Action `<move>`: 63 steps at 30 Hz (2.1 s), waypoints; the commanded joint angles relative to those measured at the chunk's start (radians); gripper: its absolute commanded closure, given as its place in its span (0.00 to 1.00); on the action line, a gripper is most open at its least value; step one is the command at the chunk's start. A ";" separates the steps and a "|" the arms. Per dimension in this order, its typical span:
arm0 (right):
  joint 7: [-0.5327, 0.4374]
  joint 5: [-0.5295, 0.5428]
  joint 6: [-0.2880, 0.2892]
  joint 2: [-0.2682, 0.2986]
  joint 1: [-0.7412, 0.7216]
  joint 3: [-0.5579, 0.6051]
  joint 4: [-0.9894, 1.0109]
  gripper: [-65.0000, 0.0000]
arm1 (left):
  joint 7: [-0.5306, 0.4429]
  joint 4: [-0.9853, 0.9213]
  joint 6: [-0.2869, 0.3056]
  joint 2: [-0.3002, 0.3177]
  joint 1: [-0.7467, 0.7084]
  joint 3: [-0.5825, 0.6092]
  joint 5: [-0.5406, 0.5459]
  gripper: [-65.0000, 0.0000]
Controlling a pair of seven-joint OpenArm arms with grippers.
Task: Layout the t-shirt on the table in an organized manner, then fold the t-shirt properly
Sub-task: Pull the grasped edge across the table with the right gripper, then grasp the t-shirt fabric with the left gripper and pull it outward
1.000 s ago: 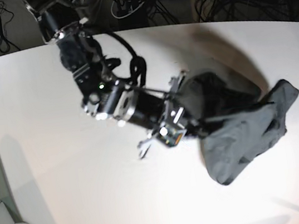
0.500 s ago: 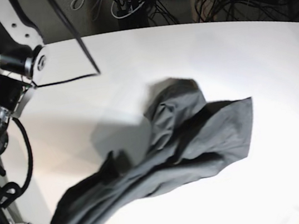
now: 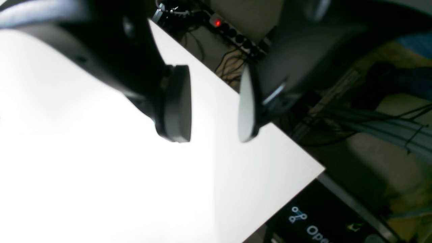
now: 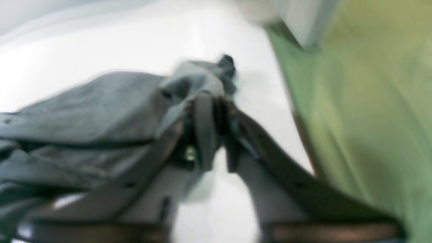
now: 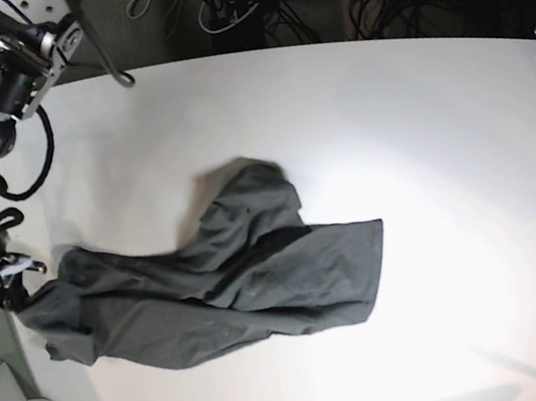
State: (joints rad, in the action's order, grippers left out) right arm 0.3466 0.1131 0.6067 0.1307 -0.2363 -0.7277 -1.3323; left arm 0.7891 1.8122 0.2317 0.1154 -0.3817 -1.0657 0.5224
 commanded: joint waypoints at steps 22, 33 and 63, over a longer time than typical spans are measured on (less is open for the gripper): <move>-0.034 0.026 0.014 -0.130 0.338 0.096 -0.500 0.23 | -0.061 -0.292 -0.008 -0.072 0.484 0.586 0.000 0.00; -0.034 0.026 0.014 -0.127 0.363 0.113 -0.511 0.23 | -0.296 -0.694 -0.010 -0.090 0.610 0.795 -0.072 0.00; -0.034 0.026 0.014 -0.125 0.352 0.116 -0.511 0.23 | -0.208 -0.889 -0.415 -0.171 0.732 0.938 -0.066 0.53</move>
State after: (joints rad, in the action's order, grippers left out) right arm 0.3431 0.1204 0.6235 -0.0055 0.1284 -0.6102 -1.8217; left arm 0.5056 0.9310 -0.1612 -0.0483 0.3576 -0.1291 0.4500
